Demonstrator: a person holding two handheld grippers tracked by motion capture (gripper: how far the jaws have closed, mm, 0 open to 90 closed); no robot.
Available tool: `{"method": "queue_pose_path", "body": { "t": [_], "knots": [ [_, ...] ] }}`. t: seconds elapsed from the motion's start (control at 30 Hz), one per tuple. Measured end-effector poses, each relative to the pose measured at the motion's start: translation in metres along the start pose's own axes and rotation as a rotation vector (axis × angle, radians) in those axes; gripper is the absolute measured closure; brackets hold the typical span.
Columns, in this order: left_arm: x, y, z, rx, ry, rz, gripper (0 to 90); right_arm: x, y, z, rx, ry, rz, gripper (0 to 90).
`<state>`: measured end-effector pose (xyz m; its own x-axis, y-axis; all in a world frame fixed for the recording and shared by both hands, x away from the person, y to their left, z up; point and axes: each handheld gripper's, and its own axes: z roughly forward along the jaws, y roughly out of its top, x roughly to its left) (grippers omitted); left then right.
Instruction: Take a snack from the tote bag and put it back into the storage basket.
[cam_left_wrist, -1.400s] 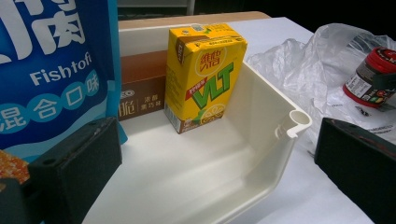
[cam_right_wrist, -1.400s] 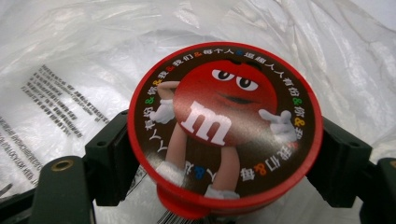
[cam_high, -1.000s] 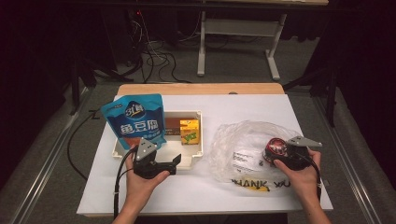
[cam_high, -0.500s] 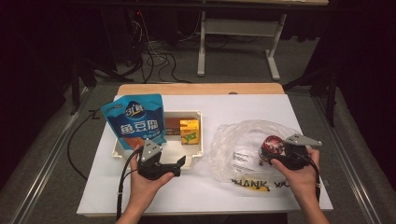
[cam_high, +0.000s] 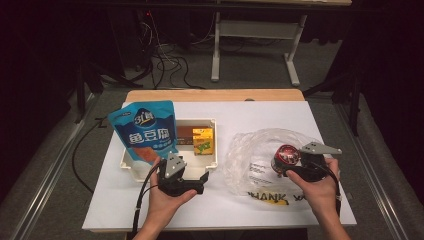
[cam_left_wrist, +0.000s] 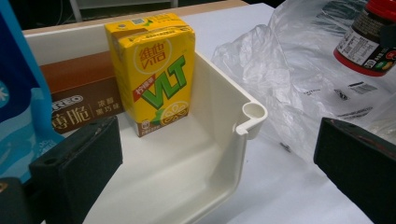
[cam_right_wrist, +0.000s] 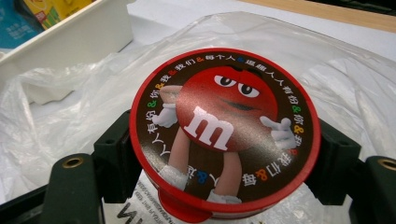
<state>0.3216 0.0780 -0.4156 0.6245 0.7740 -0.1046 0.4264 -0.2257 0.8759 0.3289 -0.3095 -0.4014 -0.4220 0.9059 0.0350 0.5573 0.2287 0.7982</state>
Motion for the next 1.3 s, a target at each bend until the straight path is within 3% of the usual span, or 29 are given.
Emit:
{"method": "queue_pose_path", "body": {
  "t": [0.53, 1.3],
  "knots": [
    [-0.003, 0.0, 0.004, 0.001, -0.012, 0.0, 1.7, 0.018, 0.01, -0.003, 0.006, 0.042, -0.036, 26.4],
    [-0.02, 0.002, 0.016, 0.0, -0.049, 0.026, 1.9, 0.046, 0.031, 0.001, -0.009, 0.104, -0.071, 26.4]
  ]
}}
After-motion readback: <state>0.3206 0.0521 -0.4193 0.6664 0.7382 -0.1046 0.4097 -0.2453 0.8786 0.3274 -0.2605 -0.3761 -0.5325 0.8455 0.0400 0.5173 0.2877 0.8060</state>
